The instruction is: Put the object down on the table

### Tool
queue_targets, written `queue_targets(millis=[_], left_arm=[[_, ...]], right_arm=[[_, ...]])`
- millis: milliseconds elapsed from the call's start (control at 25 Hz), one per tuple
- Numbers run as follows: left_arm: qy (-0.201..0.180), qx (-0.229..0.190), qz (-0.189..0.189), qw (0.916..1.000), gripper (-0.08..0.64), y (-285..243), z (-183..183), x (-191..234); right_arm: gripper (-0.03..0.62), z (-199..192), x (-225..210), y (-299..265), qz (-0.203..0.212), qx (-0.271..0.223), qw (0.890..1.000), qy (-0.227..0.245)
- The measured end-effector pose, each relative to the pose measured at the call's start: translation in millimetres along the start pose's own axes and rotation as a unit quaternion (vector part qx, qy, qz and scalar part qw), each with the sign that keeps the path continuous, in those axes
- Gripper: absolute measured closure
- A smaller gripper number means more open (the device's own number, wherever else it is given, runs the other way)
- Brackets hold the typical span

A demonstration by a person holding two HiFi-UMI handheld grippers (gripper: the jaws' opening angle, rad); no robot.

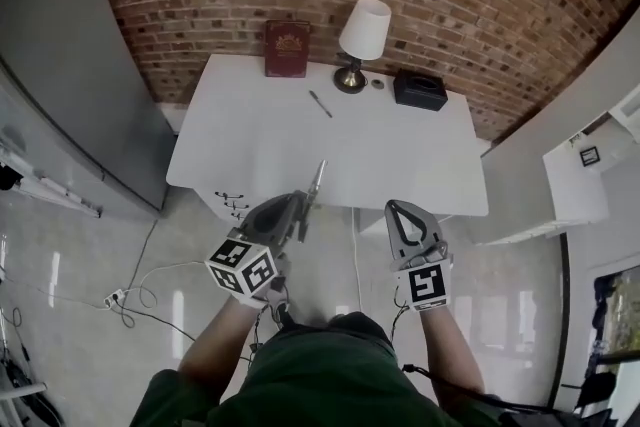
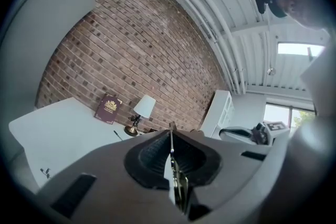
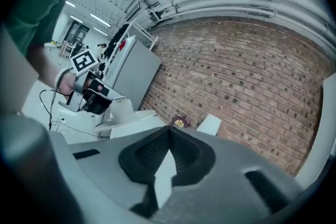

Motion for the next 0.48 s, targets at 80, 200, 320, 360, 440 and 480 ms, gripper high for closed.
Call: queue_targets(millis=[80,200,320,360,440,480], left_arm=[[0.005,0.004,-0.001,1.0000,0.548,-2,0,6],[0.007,0.012,-0.003,0.9999,0.548,-12,-1,12],[0.005,0.018,-0.001,0.9998,0.548,-26,-3,15],[0.003,0.020,0.001,0.9998,0.548,-30,-4,16],[-0.004,0.022,0.006,0.9997,0.548,-40,-4,17],[-0.009,0.024,0.009,0.9996,0.548,-45,-3,16]], right_arm=[[0.589,2,0,-5,-0.002,0.006,1.000,0.006],[0.589,0,-10,-13,-0.010,0.011,1.000,0.001],[0.589,-12,-22,-25,-0.017,0.010,1.000,-0.011],[0.589,-18,-27,-29,-0.020,0.006,1.000,-0.014],[0.589,-28,-36,-39,-0.021,-0.001,0.999,-0.027],[0.589,-34,-41,-44,-0.019,-0.002,0.999,-0.039]])
Point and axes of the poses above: the fingertips, and each gripper's own axes: y backward along the fingers, x to its left, z out of its top, the point moved 5 cm from there along y, backward along the fingers, and after that the axes turned 2 degrees about -x, right-handed, at the moved point
